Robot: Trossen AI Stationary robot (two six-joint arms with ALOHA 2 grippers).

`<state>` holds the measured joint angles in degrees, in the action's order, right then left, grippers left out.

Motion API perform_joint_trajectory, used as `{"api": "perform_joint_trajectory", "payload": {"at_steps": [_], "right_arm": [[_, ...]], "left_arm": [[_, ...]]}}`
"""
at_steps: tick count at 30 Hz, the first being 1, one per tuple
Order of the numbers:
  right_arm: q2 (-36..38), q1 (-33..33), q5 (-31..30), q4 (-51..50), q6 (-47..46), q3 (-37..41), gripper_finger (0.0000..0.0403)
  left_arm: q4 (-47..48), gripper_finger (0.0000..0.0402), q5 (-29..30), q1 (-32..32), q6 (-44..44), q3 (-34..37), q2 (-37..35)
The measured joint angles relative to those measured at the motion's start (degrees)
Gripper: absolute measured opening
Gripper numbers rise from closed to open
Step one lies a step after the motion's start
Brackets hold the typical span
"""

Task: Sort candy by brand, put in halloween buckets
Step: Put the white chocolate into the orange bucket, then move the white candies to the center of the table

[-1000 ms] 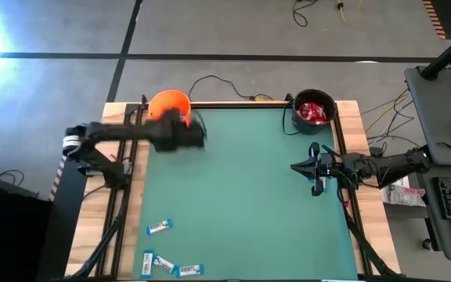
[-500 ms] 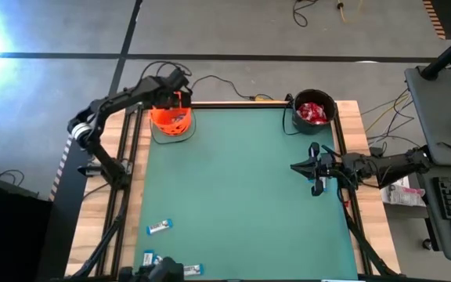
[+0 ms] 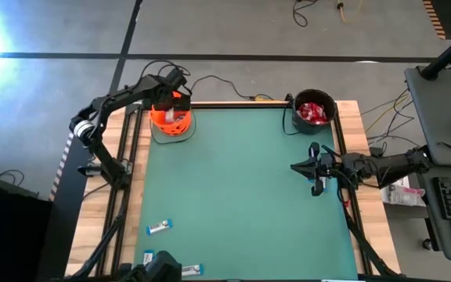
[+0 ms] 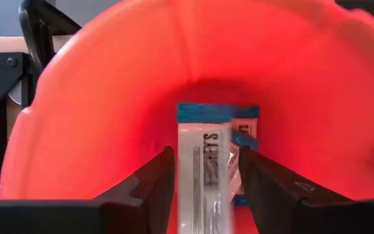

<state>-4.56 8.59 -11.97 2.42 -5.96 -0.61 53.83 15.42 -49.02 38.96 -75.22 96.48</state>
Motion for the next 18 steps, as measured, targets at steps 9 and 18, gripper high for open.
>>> {"api": "perform_joint_trajectory", "payload": {"at_steps": [9,18], "right_arm": [[0.0,0.0,0.0,0.0,0.0,0.0,0.0009],[0.0,0.0,0.0,0.0,0.0,0.0,0.0009]], "left_arm": [[13.3,0.0233,1.5,4.2,-6.9,-11.5,-1.4],[10.6,0.0251,16.9,35.3,-4.6,-20.9,-3.3]]}}
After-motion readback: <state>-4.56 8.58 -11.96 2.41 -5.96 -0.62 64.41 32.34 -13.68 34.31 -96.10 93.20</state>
